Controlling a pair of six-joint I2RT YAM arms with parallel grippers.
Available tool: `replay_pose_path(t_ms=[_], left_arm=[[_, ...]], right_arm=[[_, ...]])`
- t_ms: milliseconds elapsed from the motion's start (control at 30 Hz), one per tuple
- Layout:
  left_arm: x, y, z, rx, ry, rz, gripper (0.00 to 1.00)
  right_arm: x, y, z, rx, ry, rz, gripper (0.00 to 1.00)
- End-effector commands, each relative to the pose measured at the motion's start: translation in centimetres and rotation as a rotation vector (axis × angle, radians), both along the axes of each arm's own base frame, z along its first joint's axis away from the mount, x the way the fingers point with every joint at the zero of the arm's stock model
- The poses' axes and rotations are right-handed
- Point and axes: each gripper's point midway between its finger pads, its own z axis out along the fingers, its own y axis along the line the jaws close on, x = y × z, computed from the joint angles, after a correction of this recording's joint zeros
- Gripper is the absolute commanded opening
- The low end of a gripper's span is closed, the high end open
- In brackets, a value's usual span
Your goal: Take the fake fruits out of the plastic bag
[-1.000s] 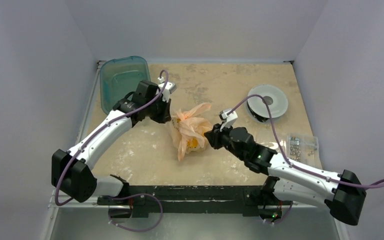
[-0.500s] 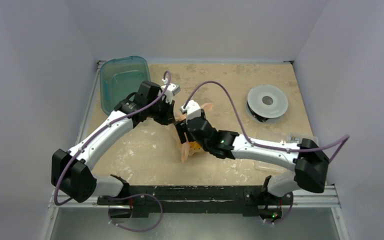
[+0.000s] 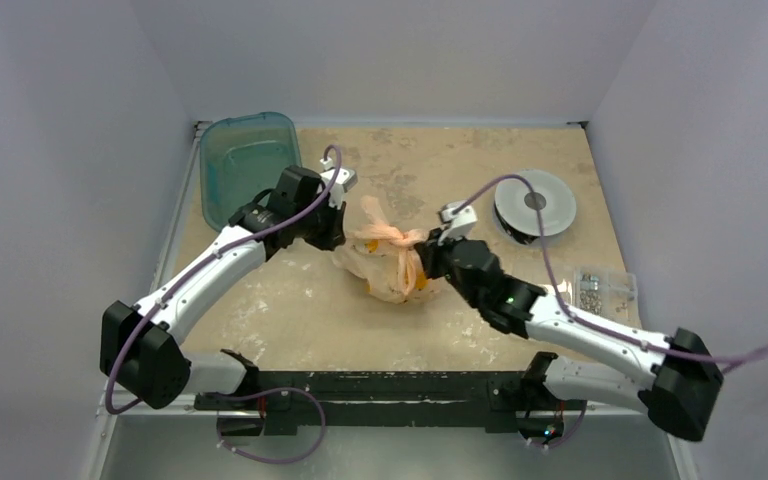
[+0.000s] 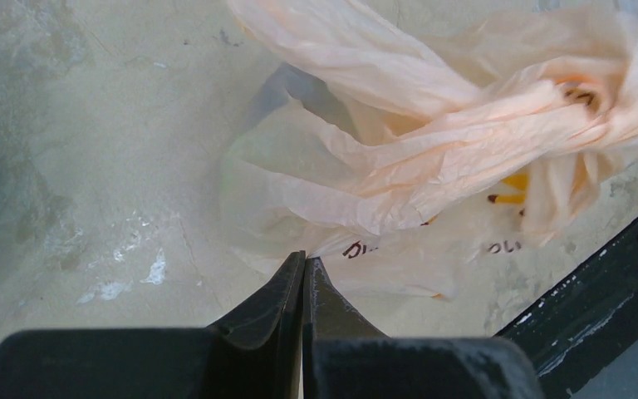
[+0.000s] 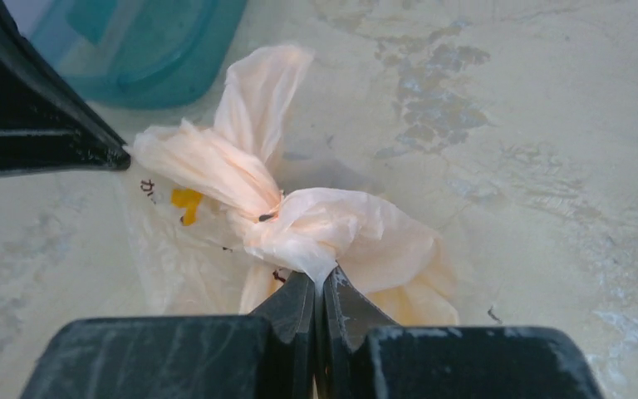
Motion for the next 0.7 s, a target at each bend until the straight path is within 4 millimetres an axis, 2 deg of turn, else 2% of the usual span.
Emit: replay_pose_path(t_ms=[0,100,200,267,300,333,367,400,433,500,667], left_arm=[[1.3,1.2,1.0,0.025,-0.072,0.066,0.0],[0.9,0.6,1.4,-0.002,-0.07,0.034,0.0],[0.4,-0.2,2.4,-0.039,-0.076,-0.024,0.0],[-0.4,-1.0,3.5,-0.072,-0.107,-0.082,0.22],[-0.7,-1.3,3.9,-0.078,-0.136,-0.098,0.29],[-1.0,-1.5,4.3,-0.08,-0.175,-0.11,0.45],[-1.3,-1.7,4.9,-0.078,-0.217,-0.124,0.7],[-1.5,-1.9,5.5,-0.077,-0.264,-0.134,0.81],[-1.7,-2.1,6.0,-0.074,-0.301,-0.142,0.84],[-1.5,-2.3,6.7,-0.073,-0.363,-0.153,0.85],[0.1,-3.4,6.3,-0.007,-0.465,-0.212,0.77]], right_arm=[[-1.1,0.0,3.5,0.288,-0.046,0.247,0.0],[-2.0,0.9,2.1,0.242,0.014,0.334,0.0],[-2.0,1.0,1.9,0.207,0.013,0.354,0.0],[-1.9,1.1,2.0,0.187,0.005,0.366,0.0],[-2.0,1.2,2.2,0.179,0.003,0.378,0.0],[-2.1,1.5,2.3,0.167,0.005,0.4,0.0],[-2.1,1.5,2.2,0.135,-0.002,0.418,0.0],[-2.4,1.7,2.0,0.11,0.001,0.447,0.0],[-2.6,2.0,1.8,0.095,0.01,0.476,0.0],[-2.6,2.2,1.5,0.062,0.019,0.496,0.0],[-3.0,2.2,1.7,0.048,0.013,0.526,0.0]])
